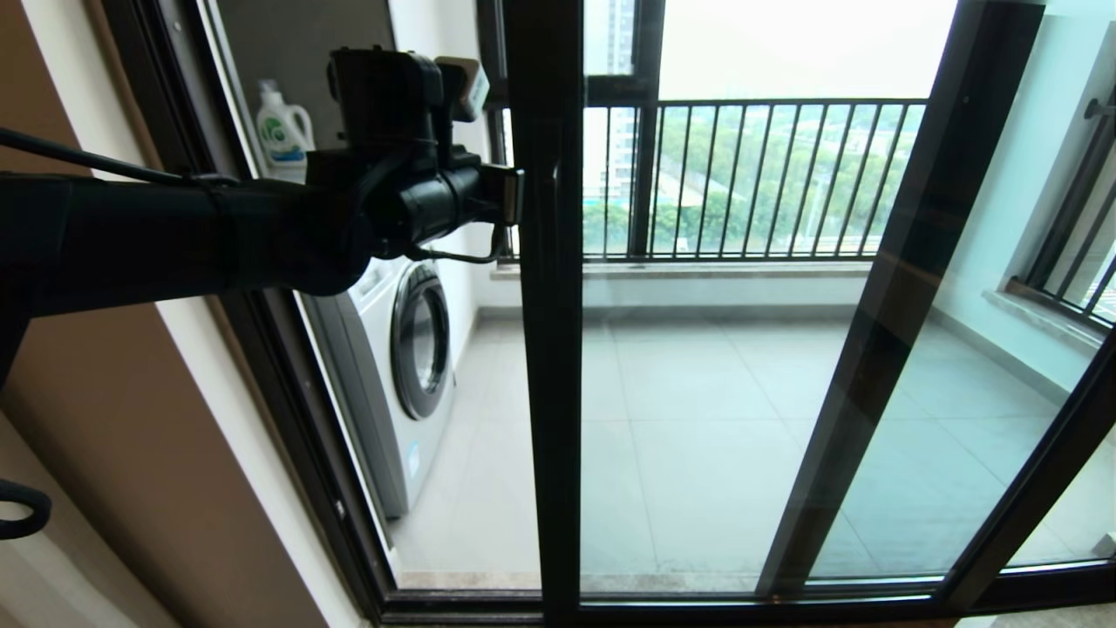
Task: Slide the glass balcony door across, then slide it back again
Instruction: Open the slid door
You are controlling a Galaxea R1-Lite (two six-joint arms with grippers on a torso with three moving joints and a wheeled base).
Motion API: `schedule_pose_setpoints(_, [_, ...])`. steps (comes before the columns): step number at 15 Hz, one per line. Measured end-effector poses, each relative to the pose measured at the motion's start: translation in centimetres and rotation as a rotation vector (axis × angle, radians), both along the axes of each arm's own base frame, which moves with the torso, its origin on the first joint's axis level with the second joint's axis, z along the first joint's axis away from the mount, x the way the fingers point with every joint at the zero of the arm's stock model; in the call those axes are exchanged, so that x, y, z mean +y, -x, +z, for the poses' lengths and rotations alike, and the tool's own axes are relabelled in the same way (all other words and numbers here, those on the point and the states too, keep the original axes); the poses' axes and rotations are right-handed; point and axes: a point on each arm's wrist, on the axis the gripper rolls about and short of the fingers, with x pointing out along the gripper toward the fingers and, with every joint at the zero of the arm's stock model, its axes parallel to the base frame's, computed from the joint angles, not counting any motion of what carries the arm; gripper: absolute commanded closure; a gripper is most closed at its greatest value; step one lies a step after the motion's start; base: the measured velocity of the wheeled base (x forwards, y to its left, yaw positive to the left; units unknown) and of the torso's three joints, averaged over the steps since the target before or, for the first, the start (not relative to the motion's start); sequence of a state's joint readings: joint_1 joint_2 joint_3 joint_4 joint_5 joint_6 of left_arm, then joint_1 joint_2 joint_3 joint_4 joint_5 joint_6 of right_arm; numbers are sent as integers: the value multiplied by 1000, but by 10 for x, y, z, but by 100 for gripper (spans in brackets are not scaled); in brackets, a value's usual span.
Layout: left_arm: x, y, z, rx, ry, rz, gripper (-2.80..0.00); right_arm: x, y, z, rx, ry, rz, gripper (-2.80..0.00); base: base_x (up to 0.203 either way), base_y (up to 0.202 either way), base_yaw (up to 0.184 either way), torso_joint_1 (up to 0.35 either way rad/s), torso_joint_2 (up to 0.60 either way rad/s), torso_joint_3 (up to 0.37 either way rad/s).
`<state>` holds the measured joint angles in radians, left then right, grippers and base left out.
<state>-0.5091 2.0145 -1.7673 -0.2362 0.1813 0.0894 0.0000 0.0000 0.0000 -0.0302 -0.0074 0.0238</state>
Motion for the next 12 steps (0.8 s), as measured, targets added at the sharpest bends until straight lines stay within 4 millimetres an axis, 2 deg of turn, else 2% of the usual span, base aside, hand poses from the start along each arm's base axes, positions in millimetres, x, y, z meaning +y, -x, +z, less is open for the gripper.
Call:
schedule_pose_setpoints(5, [-27, -11, -5, -20, 3, -7, 0, 0, 0, 0, 0, -1, 0, 0, 0, 0, 0, 0, 0, 0])
schedule_pose_setpoints(12, [-53, -10, -15, -20, -12, -49, 0, 0, 0, 0, 0, 1, 0, 0, 0, 0, 0, 0, 0, 0])
